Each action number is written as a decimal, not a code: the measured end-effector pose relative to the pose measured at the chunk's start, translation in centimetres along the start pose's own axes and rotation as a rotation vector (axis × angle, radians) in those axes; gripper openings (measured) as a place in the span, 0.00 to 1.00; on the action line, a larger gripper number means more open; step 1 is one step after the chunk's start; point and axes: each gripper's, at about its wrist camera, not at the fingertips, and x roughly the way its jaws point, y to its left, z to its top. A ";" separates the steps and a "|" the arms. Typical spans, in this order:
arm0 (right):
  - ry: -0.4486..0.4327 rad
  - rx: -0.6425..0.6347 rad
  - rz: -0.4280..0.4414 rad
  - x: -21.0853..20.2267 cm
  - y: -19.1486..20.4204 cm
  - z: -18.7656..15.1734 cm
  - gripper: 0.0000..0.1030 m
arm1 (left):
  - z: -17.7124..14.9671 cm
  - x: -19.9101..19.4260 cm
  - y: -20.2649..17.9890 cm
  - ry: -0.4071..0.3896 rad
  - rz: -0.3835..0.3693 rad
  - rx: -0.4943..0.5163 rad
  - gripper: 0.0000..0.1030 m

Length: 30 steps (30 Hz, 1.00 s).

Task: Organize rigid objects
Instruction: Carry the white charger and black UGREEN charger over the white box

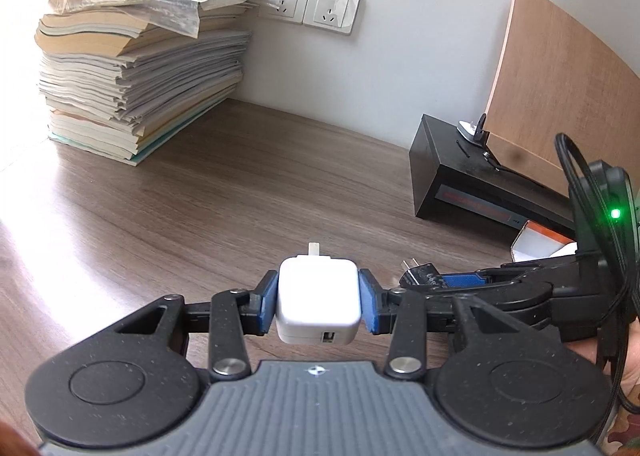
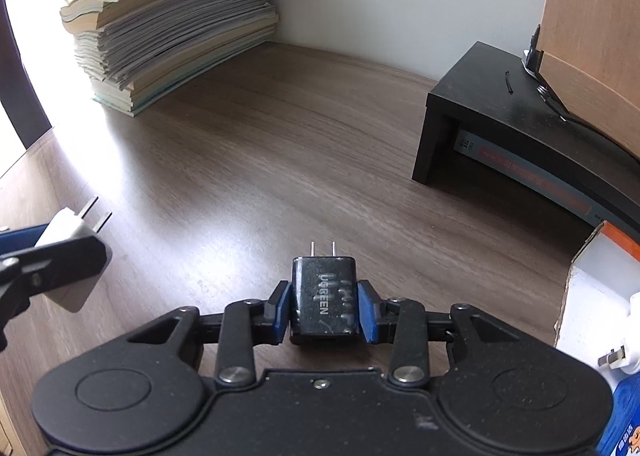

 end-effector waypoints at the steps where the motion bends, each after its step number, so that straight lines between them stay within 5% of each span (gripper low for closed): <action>1: -0.011 0.006 -0.009 -0.7 0.1 -0.1 0.42 | 0.0 -0.2 0.0 -0.003 -0.002 0.004 0.41; 12: -0.116 0.129 -0.048 -9.4 1.6 -1.7 0.42 | 0.9 -3.1 -0.5 -0.044 -0.043 0.041 0.41; 30: -0.238 0.372 -0.310 -22.0 0.4 -10.0 0.42 | -1.0 -7.9 -6.8 -0.057 -0.314 0.228 0.41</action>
